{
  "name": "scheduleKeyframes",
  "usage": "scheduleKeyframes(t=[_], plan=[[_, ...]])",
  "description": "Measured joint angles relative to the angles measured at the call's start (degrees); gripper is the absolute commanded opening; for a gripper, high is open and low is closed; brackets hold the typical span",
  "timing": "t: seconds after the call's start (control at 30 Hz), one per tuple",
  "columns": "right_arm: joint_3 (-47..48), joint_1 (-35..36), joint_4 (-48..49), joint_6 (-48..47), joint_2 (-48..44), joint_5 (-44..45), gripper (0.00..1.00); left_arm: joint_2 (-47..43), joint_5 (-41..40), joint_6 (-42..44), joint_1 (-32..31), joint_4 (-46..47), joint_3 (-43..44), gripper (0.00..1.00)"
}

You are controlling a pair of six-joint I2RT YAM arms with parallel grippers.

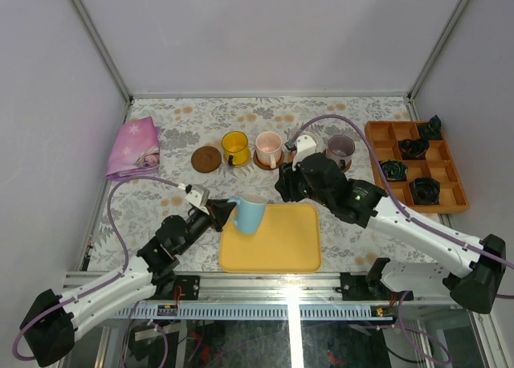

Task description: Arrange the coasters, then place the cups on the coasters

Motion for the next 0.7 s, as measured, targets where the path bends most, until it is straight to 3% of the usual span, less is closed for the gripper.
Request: scheduleKeyframes(t=[0.43,0.7], plan=[[0.5,-0.1,0.1,2.8,5.1,1.3,0.48,-1.9,11.8,8.3,-0.6,9.0,-1.2,0.00],[0.5,-0.4,0.5,4.7,4.8,-2.1,0.57,-1.8,13.6,12.3,-0.7,12.4,-1.5,0.00]])
